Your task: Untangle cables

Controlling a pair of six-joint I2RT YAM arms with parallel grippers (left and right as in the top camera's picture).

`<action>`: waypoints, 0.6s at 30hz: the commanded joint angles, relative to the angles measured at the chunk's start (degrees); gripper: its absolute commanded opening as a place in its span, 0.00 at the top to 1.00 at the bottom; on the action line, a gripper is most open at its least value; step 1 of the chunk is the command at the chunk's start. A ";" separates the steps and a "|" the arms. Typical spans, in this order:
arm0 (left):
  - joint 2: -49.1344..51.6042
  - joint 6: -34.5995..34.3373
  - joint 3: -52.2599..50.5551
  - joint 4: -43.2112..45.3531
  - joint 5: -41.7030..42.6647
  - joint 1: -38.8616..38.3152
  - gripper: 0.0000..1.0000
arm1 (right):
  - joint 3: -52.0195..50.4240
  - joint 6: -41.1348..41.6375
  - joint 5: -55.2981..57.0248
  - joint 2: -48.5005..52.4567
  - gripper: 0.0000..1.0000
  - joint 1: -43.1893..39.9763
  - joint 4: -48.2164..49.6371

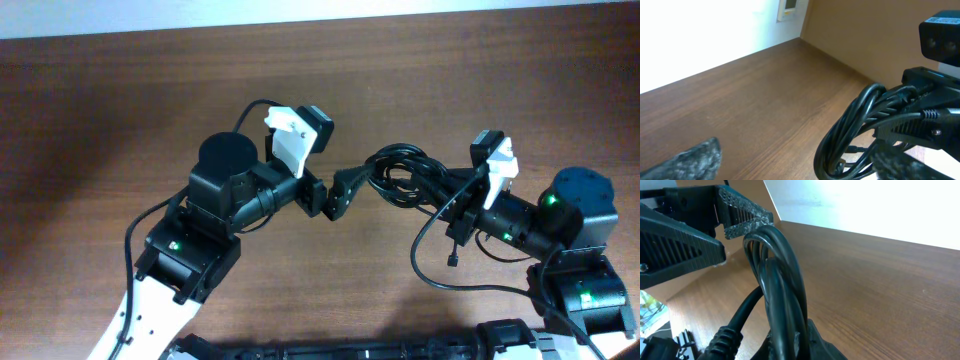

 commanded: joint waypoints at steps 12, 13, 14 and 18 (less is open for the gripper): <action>2.43 -0.37 1.42 2.14 1.46 -2.29 0.49 | 1.01 0.48 -3.21 -0.37 0.96 -0.20 1.31; 2.45 -0.37 1.42 2.47 1.79 -2.51 0.56 | 1.01 0.48 -3.21 -0.37 0.96 -0.20 1.36; 2.45 -0.37 1.42 2.80 2.14 -2.91 0.61 | 1.01 0.50 -3.48 -0.37 0.96 -0.15 1.55; 2.45 -0.37 1.42 2.86 2.16 -3.04 0.64 | 1.01 0.48 -4.15 -0.37 0.96 -0.17 1.73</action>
